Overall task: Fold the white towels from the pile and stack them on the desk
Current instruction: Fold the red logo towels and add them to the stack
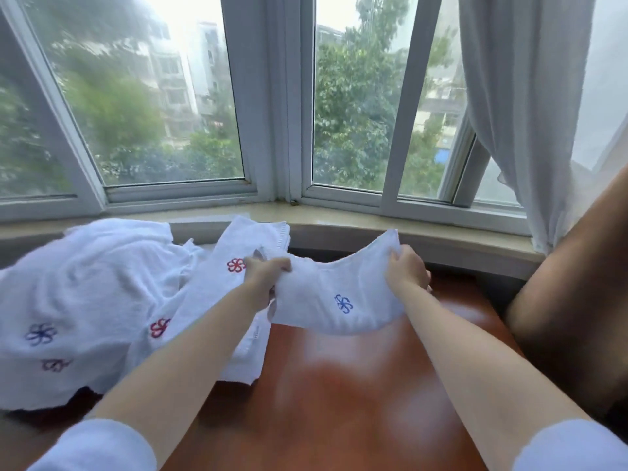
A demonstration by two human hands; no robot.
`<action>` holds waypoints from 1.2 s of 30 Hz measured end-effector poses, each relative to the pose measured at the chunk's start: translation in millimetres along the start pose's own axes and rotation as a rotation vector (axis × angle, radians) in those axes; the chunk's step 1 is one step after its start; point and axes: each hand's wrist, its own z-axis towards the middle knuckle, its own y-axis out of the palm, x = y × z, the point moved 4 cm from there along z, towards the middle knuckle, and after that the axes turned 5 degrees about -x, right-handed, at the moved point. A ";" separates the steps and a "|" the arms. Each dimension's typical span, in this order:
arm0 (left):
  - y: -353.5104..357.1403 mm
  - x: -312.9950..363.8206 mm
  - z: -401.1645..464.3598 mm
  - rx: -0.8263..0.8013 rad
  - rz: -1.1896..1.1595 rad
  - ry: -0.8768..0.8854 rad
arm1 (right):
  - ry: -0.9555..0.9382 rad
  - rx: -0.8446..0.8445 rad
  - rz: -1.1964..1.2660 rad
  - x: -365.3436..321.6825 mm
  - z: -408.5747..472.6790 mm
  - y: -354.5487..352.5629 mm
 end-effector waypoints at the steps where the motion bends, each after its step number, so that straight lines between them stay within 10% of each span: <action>1: -9.2 10.4 -0.8 0.009 -0.032 0.019 | -0.039 0.017 -0.007 -19.5 1.0 -0.2; 10: -114.2 38.5 0.5 -0.025 0.003 -0.097 | -0.368 0.192 -0.081 -165.1 -11.1 36.7; 25: -210.3 31.3 51.4 -0.760 0.573 -0.630 | -0.670 0.132 -0.151 -299.9 32.9 169.9; 30: -235.3 3.9 112.1 -0.563 0.610 -0.739 | -0.574 -0.089 -0.262 -281.9 53.7 238.0; 36: -222.5 -8.2 170.2 -0.327 0.458 -0.444 | -0.174 -0.378 -0.390 -207.7 55.9 291.8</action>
